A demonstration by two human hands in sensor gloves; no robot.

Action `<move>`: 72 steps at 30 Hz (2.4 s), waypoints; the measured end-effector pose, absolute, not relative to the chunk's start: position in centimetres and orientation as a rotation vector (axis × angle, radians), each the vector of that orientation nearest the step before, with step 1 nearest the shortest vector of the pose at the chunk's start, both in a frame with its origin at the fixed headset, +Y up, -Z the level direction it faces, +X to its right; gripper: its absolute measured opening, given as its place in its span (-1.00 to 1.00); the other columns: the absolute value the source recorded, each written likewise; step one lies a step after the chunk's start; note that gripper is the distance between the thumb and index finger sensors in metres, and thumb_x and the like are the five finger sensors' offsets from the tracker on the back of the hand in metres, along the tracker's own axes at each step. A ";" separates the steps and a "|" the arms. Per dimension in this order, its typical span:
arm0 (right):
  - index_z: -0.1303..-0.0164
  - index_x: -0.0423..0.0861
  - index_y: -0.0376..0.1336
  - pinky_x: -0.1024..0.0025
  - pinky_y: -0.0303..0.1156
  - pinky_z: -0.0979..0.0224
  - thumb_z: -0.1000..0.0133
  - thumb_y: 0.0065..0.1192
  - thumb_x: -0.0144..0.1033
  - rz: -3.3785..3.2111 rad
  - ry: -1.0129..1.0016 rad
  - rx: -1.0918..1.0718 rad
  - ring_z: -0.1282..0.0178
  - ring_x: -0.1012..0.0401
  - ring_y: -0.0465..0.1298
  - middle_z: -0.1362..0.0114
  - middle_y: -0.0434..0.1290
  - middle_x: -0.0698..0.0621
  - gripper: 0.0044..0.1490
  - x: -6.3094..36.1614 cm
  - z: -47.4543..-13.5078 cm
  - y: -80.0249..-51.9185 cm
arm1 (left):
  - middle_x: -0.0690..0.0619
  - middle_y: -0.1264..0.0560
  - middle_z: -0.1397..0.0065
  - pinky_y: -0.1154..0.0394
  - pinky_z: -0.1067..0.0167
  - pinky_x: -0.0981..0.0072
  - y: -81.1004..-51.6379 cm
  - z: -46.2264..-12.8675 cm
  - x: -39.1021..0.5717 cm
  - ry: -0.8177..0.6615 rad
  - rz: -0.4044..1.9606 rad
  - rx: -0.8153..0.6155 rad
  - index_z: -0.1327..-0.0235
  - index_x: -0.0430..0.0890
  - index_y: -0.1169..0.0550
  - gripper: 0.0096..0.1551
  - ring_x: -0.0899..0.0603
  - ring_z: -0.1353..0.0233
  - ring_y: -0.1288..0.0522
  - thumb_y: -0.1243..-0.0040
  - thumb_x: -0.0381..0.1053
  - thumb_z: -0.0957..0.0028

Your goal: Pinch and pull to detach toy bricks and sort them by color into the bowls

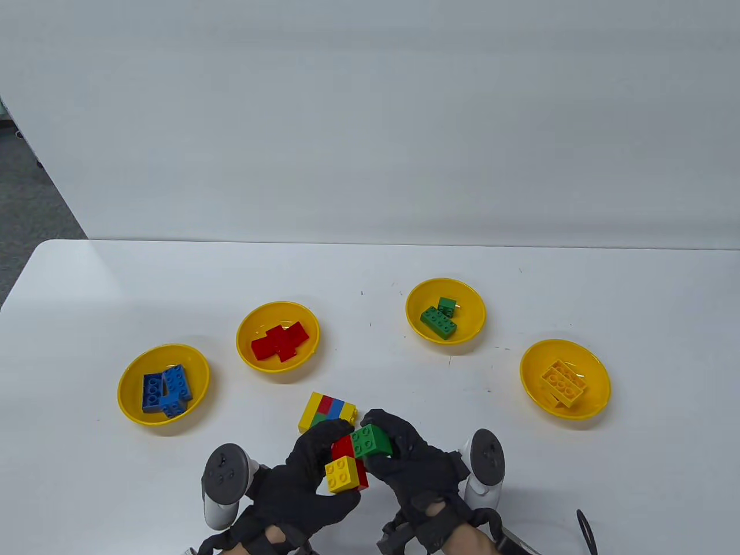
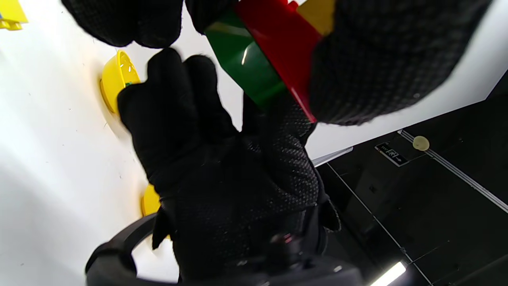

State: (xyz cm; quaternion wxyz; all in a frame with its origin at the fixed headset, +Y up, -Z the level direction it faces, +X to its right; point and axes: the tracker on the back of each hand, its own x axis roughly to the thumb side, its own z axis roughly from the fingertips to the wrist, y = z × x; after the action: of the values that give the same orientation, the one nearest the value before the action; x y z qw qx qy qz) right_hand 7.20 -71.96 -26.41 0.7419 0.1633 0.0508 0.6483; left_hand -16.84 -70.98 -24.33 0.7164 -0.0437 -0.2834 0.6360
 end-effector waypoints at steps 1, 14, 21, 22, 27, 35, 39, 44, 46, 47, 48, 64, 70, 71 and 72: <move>-0.41 -0.11 0.24 -0.40 0.36 -0.20 0.16 0.47 -0.16 1.458 0.104 0.379 -0.37 -0.40 0.30 -0.48 0.14 -0.41 -0.11 7.2 -26.4 -71.8 | -0.39 -0.11 -0.65 -0.32 -0.35 -0.57 -70.9 -24.4 -17.0 -0.623 1.406 -0.090 -0.53 -0.11 0.00 0.28 -0.71 -0.57 -0.24 -0.66 0.13 0.13; -0.29 0.03 0.39 -0.50 0.27 -0.25 0.13 0.43 -0.42 2.046 -0.321 1.015 -0.39 -0.29 0.41 -0.49 0.38 -0.22 -0.31 6.1 -23.7 -65.9 | -0.34 -0.30 -0.53 -0.64 -0.06 -0.18 -71.9 -25.9 -18.0 -0.468 1.160 -0.111 -0.54 -0.11 -0.22 0.25 -0.34 -0.16 -0.67 -0.78 0.15 0.28; -0.24 0.02 0.42 -0.41 0.36 -0.20 0.18 0.43 -0.49 2.245 -0.345 1.201 -0.27 -0.27 0.49 -0.40 0.47 -0.26 -0.31 4.3 -22.6 -66.7 | -0.32 -0.33 -0.51 -0.69 -0.05 -0.21 -72.2 -25.7 -17.4 -0.494 1.074 -0.187 -0.55 -0.05 -0.26 0.21 -0.36 -0.20 -0.71 -0.77 0.19 0.27; -0.21 0.02 0.44 -0.39 0.38 -0.19 0.19 0.42 -0.49 2.246 -0.347 1.197 -0.25 -0.26 0.50 -0.38 0.48 -0.27 -0.32 4.3 -22.6 -66.7 | -0.31 -0.33 -0.51 -0.69 -0.07 -0.20 -72.2 -25.6 -17.3 -0.509 1.060 -0.184 -0.57 0.01 -0.26 0.21 -0.36 -0.21 -0.71 -0.76 0.20 0.26; 0.00 -0.08 0.53 -0.32 0.49 -0.13 0.35 0.34 -0.58 2.201 -0.352 1.056 -0.08 -0.29 0.57 -0.22 0.54 -0.33 -0.35 4.2 -22.5 -66.5 | -0.28 -0.36 -0.51 -0.70 -0.07 -0.17 -72.5 -25.8 -16.9 -0.513 1.099 -0.210 -0.49 0.14 -0.42 0.06 -0.35 -0.21 -0.72 -0.79 0.20 0.29; 0.02 -0.10 0.55 -0.26 0.57 -0.06 0.35 0.32 -0.61 1.960 -0.148 0.829 -0.03 -0.28 0.62 -0.19 0.59 -0.34 -0.35 5.4 -23.9 -66.5 | -0.25 -0.36 -0.55 -0.69 -0.11 -0.19 -72.9 -26.0 -17.1 -0.518 1.178 -0.287 -0.47 0.16 -0.45 0.05 -0.40 -0.26 -0.70 -0.84 0.14 0.31; -0.19 -0.13 0.45 -0.31 0.48 -0.13 0.25 0.42 -0.53 1.905 -0.249 0.712 -0.10 -0.29 0.55 -0.27 0.53 -0.36 -0.30 8.1 -25.1 -64.9 | -0.23 -0.33 -0.57 -0.66 -0.15 -0.17 -72.7 -26.0 -17.0 -0.547 1.179 -0.272 -0.51 0.16 -0.39 0.08 -0.37 -0.29 -0.67 -0.80 0.16 0.27; -0.28 -0.20 0.38 -0.36 0.43 -0.18 0.19 0.46 -0.43 2.103 -0.551 0.431 -0.16 -0.29 0.56 -0.30 0.54 -0.33 -0.26 17.6 -29.6 -60.3 | -0.23 -0.30 -0.59 -0.63 -0.19 -0.19 -72.4 -25.9 -17.9 -0.537 1.186 -0.237 -0.56 0.10 -0.31 0.14 -0.37 -0.32 -0.65 -0.77 0.15 0.24; -0.26 -0.18 0.40 -0.35 0.44 -0.18 0.19 0.46 -0.39 2.253 -0.598 0.296 -0.16 -0.27 0.57 -0.29 0.56 -0.30 -0.27 21.4 -31.7 -59.5 | -0.24 -0.30 -0.59 -0.62 -0.20 -0.19 -72.4 -26.0 -18.0 -0.537 1.190 -0.240 -0.58 0.08 -0.29 0.14 -0.37 -0.32 -0.64 -0.75 0.16 0.22; -0.25 -0.18 0.42 -0.36 0.44 -0.18 0.19 0.46 -0.39 2.350 -0.601 0.204 -0.15 -0.27 0.57 -0.29 0.56 -0.30 -0.28 23.5 -33.1 -59.5 | -0.24 -0.29 -0.60 -0.62 -0.20 -0.20 -72.4 -26.0 -18.1 -0.538 1.191 -0.239 -0.58 0.08 -0.28 0.15 -0.38 -0.33 -0.64 -0.74 0.16 0.21; -0.25 -0.17 0.42 -0.36 0.43 -0.18 0.19 0.45 -0.38 2.450 -0.572 0.128 -0.16 -0.27 0.57 -0.29 0.56 -0.29 -0.29 25.2 -34.3 -59.7 | -0.24 -0.29 -0.60 -0.62 -0.20 -0.19 -72.3 -26.1 -18.1 -0.538 1.190 -0.241 -0.58 0.07 -0.28 0.15 -0.38 -0.33 -0.64 -0.74 0.16 0.21; -0.37 -0.14 0.33 -0.36 0.40 -0.17 0.09 0.37 -0.21 2.742 -0.214 -0.423 -0.21 -0.29 0.52 -0.43 0.43 -0.33 -0.23 32.6 -40.6 -67.8 | -0.27 -0.28 -0.60 -0.61 -0.20 -0.21 -72.7 -26.2 -18.3 -0.516 1.195 -0.272 -0.60 0.06 -0.25 0.14 -0.39 -0.33 -0.63 -0.69 0.19 0.17; -0.35 -0.20 0.33 -0.33 0.43 -0.14 0.09 0.36 -0.21 2.627 -0.524 -0.187 -0.19 -0.27 0.52 -0.43 0.39 -0.36 -0.23 30.5 -37.0 -62.7 | -0.26 -0.28 -0.61 -0.59 -0.20 -0.25 -72.6 -26.2 -18.3 -0.521 1.213 -0.266 -0.61 0.07 -0.23 0.14 -0.38 -0.33 -0.63 -0.67 0.22 0.15; -0.36 -0.20 0.32 -0.33 0.43 -0.14 0.09 0.36 -0.20 2.572 -0.550 -0.115 -0.19 -0.27 0.52 -0.43 0.39 -0.36 -0.22 29.6 -36.1 -61.8 | -0.24 -0.28 -0.62 -0.58 -0.20 -0.26 -72.6 -26.1 -18.3 -0.523 1.230 -0.262 -0.61 0.07 -0.23 0.14 -0.37 -0.33 -0.63 -0.65 0.23 0.14; -0.36 -0.21 0.32 -0.34 0.43 -0.14 0.09 0.37 -0.19 2.527 -0.571 -0.065 -0.19 -0.27 0.52 -0.43 0.39 -0.36 -0.21 28.9 -35.4 -61.3 | -0.23 -0.29 -0.62 -0.58 -0.20 -0.27 -72.5 -26.1 -18.3 -0.529 1.249 -0.260 -0.61 0.08 -0.22 0.14 -0.36 -0.33 -0.64 -0.64 0.25 0.14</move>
State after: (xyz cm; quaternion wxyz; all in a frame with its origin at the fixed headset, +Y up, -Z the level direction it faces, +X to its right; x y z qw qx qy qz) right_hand 28.88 -61.31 -35.42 0.2717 -0.0240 -0.2120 0.9384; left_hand -18.30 -72.54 -26.06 0.7710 -0.1199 -0.2438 0.5759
